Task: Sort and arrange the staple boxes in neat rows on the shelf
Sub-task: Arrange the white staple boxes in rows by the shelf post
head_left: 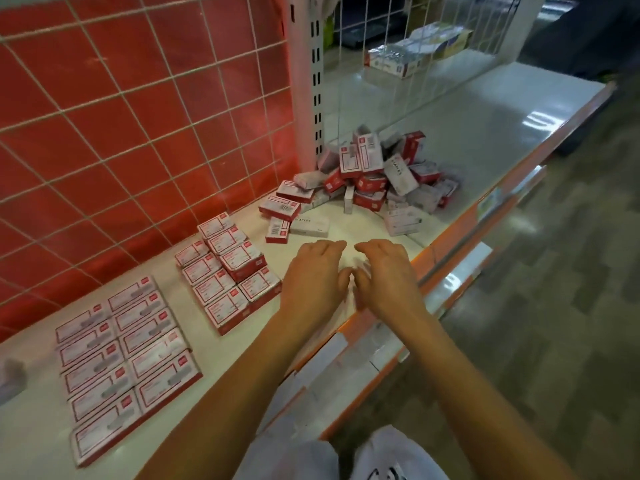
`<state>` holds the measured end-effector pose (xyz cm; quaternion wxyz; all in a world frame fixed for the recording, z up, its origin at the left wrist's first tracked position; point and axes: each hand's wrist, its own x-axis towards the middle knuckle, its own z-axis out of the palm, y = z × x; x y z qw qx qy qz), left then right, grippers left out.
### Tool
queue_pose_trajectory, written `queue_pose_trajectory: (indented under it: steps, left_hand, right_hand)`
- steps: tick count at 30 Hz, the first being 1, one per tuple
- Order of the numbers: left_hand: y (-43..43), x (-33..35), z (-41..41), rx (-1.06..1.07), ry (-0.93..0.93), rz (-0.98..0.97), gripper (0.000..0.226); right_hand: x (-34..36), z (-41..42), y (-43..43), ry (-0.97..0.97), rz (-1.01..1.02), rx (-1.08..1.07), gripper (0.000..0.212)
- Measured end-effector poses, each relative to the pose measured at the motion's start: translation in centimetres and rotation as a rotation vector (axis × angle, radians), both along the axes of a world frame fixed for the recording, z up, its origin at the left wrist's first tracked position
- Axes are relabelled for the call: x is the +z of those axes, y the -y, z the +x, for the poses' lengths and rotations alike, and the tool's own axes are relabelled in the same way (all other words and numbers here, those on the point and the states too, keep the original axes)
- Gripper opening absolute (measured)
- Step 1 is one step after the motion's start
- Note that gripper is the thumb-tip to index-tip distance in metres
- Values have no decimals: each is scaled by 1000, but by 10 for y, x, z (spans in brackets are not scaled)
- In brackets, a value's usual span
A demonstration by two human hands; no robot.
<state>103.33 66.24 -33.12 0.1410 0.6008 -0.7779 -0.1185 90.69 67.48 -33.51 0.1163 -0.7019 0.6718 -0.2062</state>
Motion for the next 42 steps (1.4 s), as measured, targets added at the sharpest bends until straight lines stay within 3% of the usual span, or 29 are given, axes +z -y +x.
queue_pose_trajectory:
  steps: [8,13,22,26,35,42]
  left_hand:
    - [39,-8,-24,101,46,-63,49]
    - [64,-12,-30,274,170,-59,68]
    - [74,-22,-40,391,278,-42,49]
    - [70,-20,-42,396,239,-33,40]
    - [38,-19,-49,447,8,82,46]
    - [14,-1,-48,544,-102,106,51]
  right_hand:
    - [-10,-45,42,1,-70,-48,39]
    - [-19,-81,76,12,-140,19,37]
    - [-35,-98,105,75,-110,180,35]
    - [-27,-87,107,94,-14,252,38]
    - [-26,-84,105,141,38,341,49]
    - [-14,-88,104,356,157,404,46]
